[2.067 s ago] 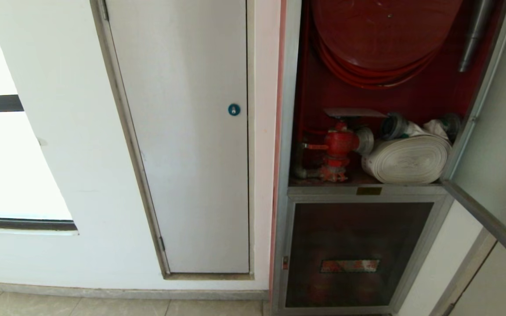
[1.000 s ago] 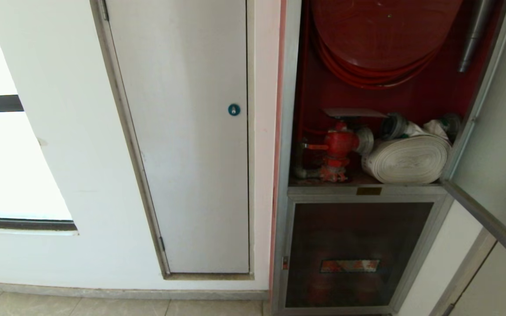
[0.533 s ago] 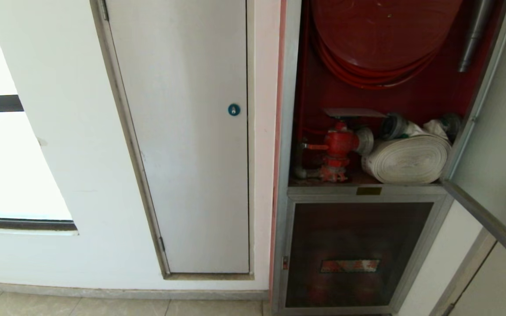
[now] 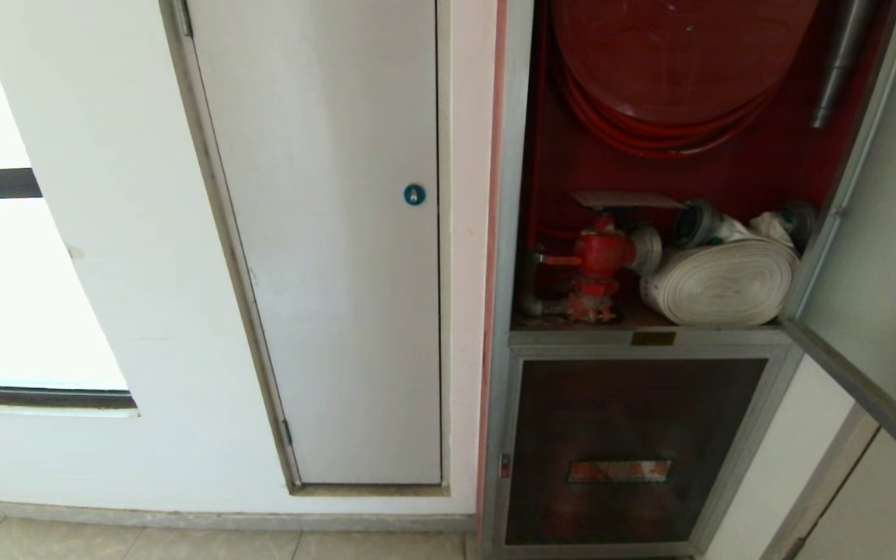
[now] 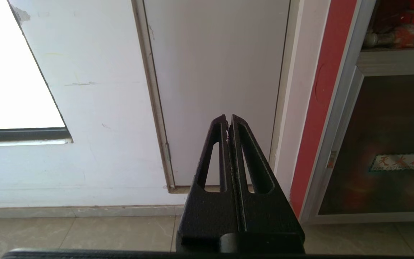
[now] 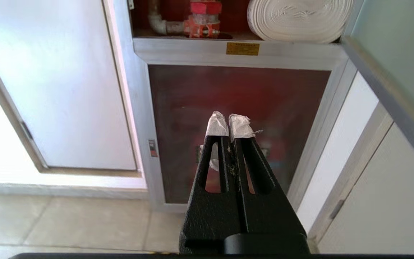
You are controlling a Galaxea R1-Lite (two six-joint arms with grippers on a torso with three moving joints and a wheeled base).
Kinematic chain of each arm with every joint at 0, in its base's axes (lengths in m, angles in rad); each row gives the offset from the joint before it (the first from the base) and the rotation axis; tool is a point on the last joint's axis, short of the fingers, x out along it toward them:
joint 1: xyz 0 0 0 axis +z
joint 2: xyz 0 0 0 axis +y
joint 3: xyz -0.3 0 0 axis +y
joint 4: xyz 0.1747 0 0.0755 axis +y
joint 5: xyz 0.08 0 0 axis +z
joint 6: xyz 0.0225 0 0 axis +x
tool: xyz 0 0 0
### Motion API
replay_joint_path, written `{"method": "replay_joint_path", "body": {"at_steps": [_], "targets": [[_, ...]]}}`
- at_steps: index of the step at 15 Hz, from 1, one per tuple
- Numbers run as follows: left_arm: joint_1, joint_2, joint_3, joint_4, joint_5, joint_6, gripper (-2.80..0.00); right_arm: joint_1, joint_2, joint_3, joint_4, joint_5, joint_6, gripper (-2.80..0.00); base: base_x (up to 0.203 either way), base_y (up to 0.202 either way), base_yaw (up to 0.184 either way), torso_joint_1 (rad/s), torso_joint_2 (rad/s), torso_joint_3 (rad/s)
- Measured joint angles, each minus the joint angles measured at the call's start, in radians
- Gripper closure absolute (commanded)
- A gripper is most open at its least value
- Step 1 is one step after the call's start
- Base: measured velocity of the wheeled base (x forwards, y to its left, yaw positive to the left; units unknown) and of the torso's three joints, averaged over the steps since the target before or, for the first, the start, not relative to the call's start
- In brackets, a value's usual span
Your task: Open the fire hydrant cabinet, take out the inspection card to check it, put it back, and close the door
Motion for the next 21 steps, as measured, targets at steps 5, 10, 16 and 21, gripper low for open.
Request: {"method": "replay_joint_path", "body": {"at_steps": [5,10,16,21], "targets": [[0.000,0.000,0.000,0.000,0.000,0.000,0.00,0.000,0.000,0.000,-0.001,-0.002,0.004,0.00,0.000,0.000,0.000,0.000,0.00,0.000],[0.000,0.000,0.000,0.000,0.000,0.000,0.00,0.000,0.000,0.000,-0.001,-0.001,0.004,0.00,0.000,0.000,0.000,0.000,0.00,0.000],[0.000,0.000,0.000,0.000,0.000,0.000,0.00,0.000,0.000,0.000,-0.001,-0.001,0.004,0.00,0.000,0.000,0.000,0.000,0.00,0.000],[0.000,0.000,0.000,0.000,0.000,0.000,0.00,0.000,0.000,0.000,-0.001,-0.001,0.004,0.00,0.000,0.000,0.000,0.000,0.00,0.000]]}}
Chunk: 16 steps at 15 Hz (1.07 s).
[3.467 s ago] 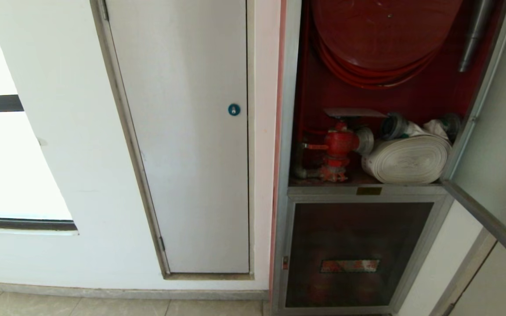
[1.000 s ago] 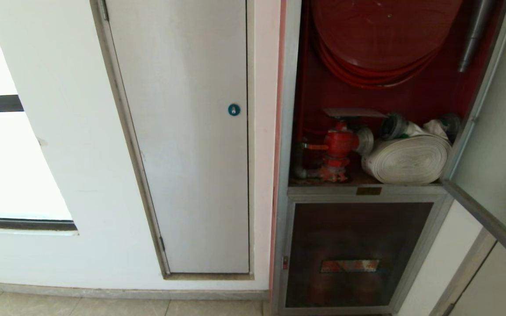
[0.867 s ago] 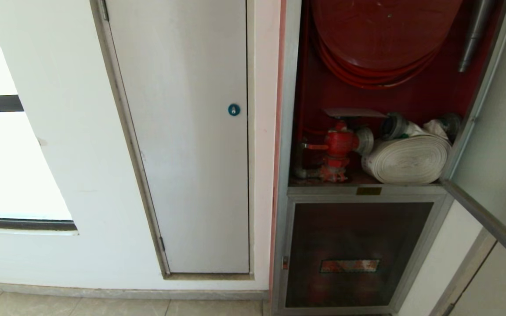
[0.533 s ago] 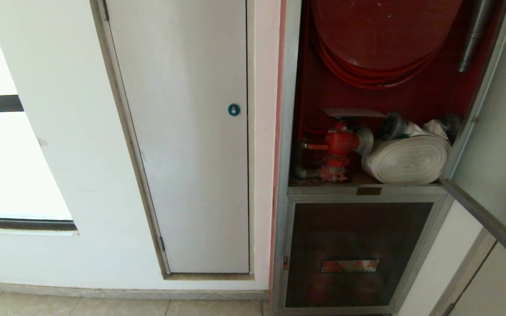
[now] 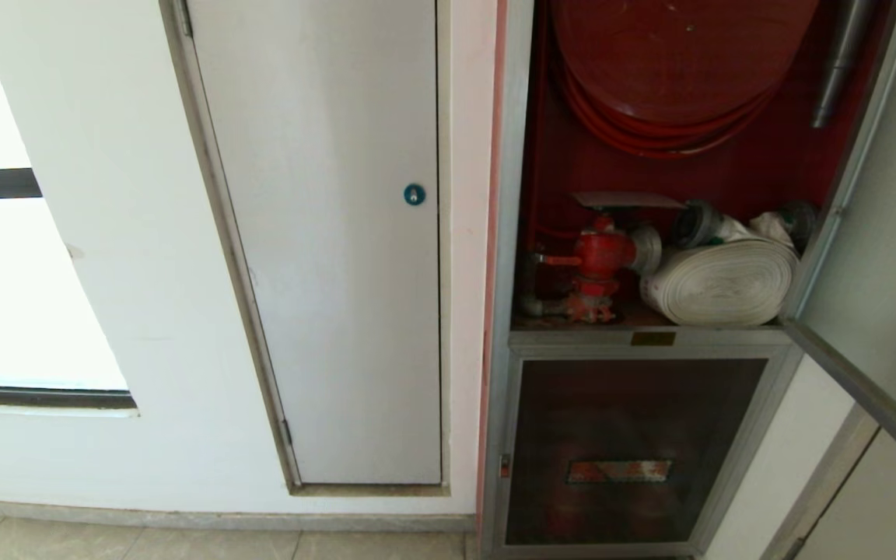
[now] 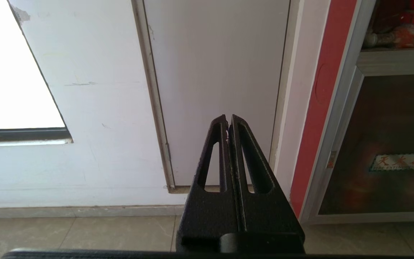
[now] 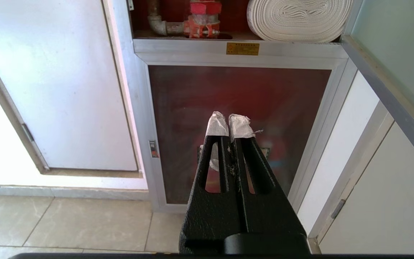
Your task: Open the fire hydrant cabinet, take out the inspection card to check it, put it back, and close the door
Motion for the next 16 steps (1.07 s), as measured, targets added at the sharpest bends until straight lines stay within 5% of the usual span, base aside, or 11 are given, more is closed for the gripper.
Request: {"method": "replay_joint_path", "body": {"at_steps": [5,16], "targets": [[0.000,0.000,0.000,0.000,0.001,-0.002,0.00,0.000,0.000,0.000,0.000,0.000,0.000,0.00,0.020,0.000,0.000,-0.001,0.00,0.000],[0.000,0.000,0.000,0.000,0.002,-0.002,0.00,0.000,0.000,0.000,0.000,0.000,0.000,0.00,0.194,0.000,0.000,0.004,0.00,0.003]]}}
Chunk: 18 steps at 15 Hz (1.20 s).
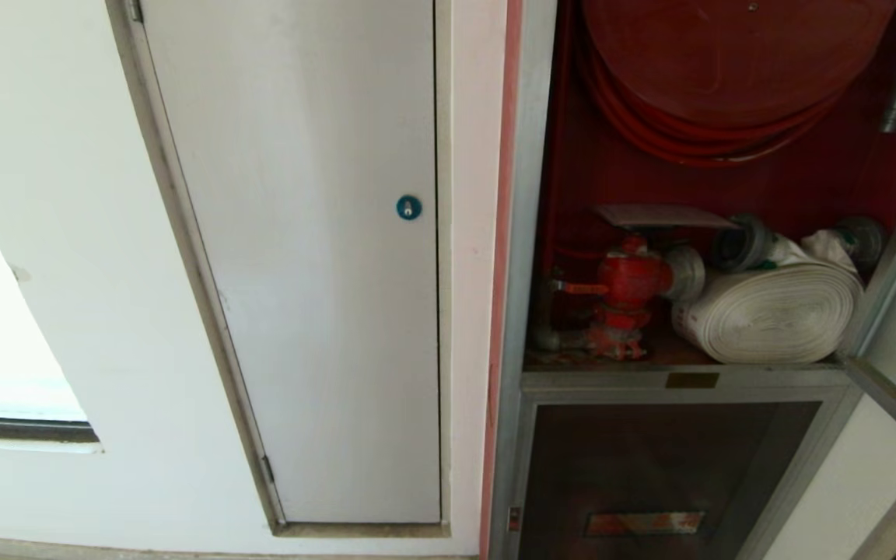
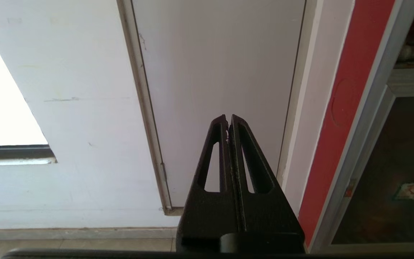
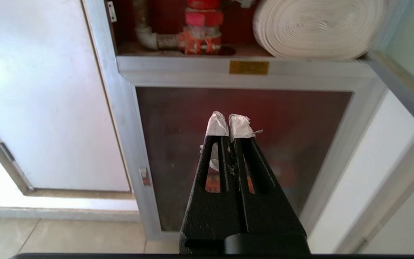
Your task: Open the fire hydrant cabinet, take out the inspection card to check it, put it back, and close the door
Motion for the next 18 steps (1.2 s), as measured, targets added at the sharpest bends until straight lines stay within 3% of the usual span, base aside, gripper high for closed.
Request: {"method": "replay_joint_path", "body": {"at_steps": [18], "targets": [[0.000,0.000,0.000,-0.001,0.000,0.001,0.00,0.000,0.000,0.000,0.000,0.000,0.000,0.00,0.195,0.000,-0.001,0.003,0.00,0.002]]}}
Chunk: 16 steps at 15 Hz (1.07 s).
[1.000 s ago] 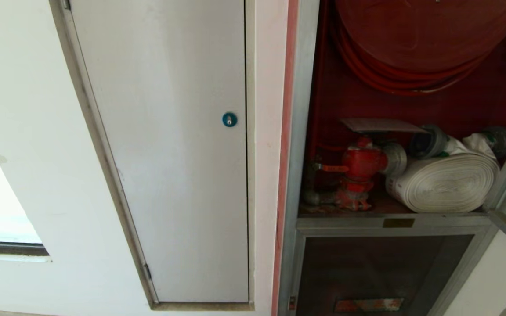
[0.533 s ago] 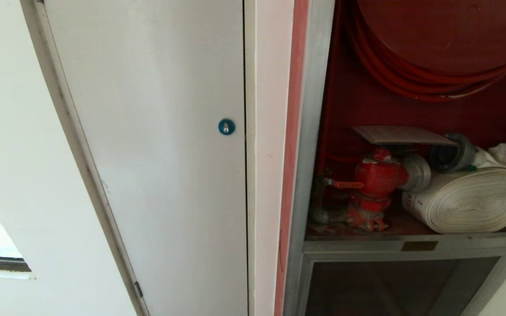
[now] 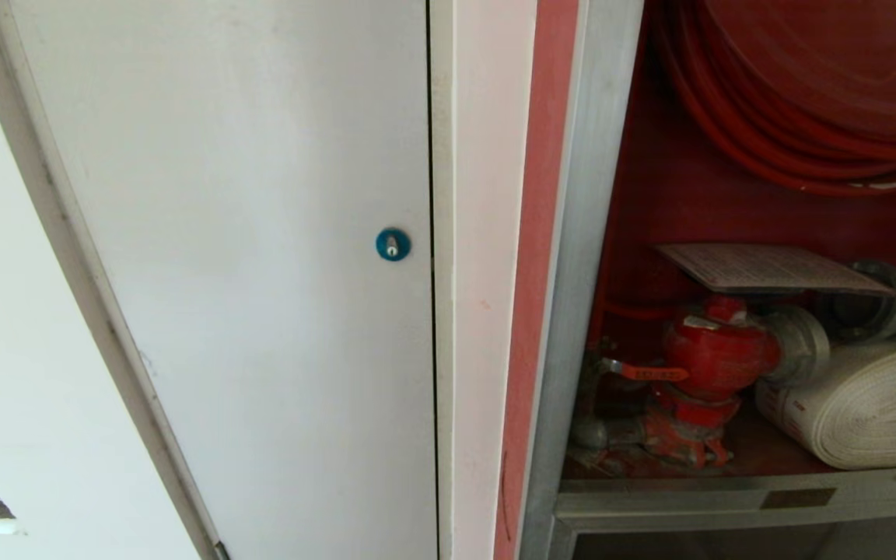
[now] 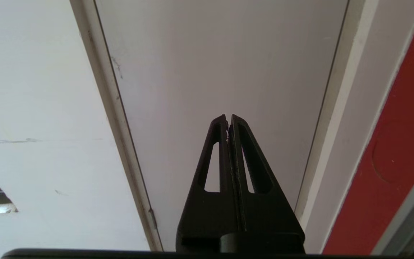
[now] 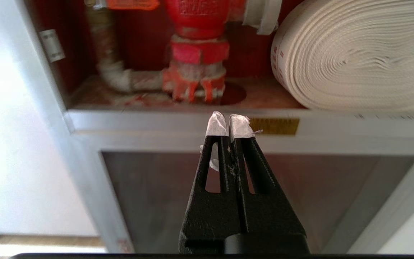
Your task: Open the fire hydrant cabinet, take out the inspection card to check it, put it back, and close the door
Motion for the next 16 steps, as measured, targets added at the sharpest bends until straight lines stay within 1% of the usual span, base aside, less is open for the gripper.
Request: {"method": "replay_joint_path", "body": {"at_steps": [2,16], "targets": [[0.000,0.000,0.000,0.000,0.000,-0.001,0.00,0.000,0.000,0.000,0.000,0.000,0.000,0.00,0.160,0.000,-0.002,0.012,0.00,0.000],[0.000,0.000,0.000,0.000,0.000,-0.001,0.00,0.000,0.000,0.000,0.000,0.000,0.000,0.00,0.000,0.000,0.000,0.000,0.00,0.000]]}}
